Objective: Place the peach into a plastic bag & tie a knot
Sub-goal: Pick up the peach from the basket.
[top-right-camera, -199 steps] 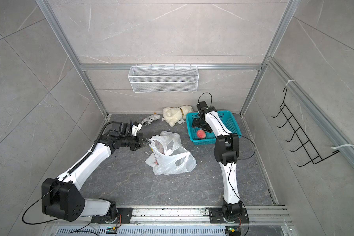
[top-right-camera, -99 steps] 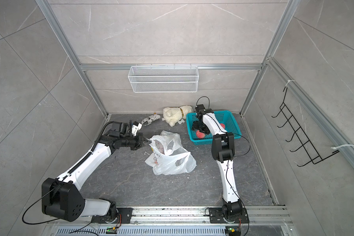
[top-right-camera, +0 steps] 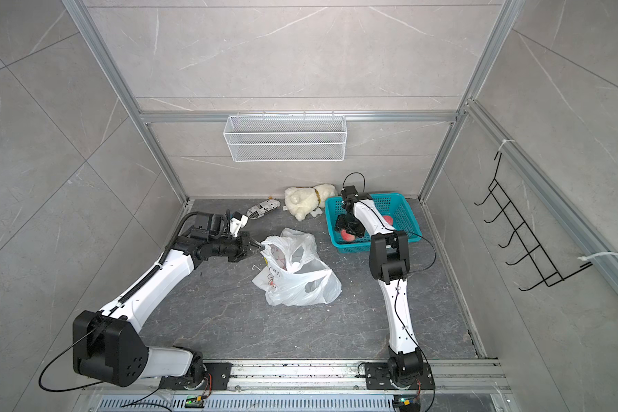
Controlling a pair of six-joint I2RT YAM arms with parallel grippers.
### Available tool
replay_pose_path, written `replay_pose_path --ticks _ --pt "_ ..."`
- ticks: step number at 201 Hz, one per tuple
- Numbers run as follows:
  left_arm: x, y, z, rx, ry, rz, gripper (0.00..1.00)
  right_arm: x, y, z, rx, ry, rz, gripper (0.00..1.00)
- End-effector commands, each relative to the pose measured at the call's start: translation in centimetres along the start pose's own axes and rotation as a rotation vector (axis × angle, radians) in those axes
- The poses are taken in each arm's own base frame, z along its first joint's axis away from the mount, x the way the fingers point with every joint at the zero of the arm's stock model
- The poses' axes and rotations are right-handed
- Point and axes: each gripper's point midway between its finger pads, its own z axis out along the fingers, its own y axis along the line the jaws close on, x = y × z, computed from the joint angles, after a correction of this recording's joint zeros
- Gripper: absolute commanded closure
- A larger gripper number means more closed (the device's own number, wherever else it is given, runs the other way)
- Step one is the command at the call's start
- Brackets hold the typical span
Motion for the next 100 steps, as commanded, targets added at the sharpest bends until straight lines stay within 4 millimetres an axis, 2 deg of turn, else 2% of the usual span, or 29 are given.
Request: replay_pose_path --ticks 1,29,50,73,89,100 --pt "0.1 -0.8 -0.4 0.041 0.003 0.002 1.0 -0.4 0.6 -2.0 -0.055 -0.031 -0.011 0.3" --pt "0.1 -1.0 -0.5 0.044 0.0 0.006 1.0 -0.6 0.7 -2.7 -0.067 -0.043 -0.006 0.4" --pt "0.1 -0.9 -0.5 0.043 0.0 0.004 1.0 -1.2 0.6 -4.5 -0.074 -0.09 -0.01 0.46" --pt "0.1 -1.0 -0.5 0.047 -0.001 0.004 1.0 -1.6 1.0 -7.5 -0.11 -0.142 -0.015 0.47" --pt "0.1 -1.1 -0.5 0.048 -0.001 0.004 1.0 -1.3 1.2 -10.0 -0.148 -0.176 -0.011 0.47" --pt "0.1 -1.1 -0.6 0.047 -0.003 0.006 1.0 -0.5 1.5 -12.7 -0.212 -0.221 -0.004 0.47"
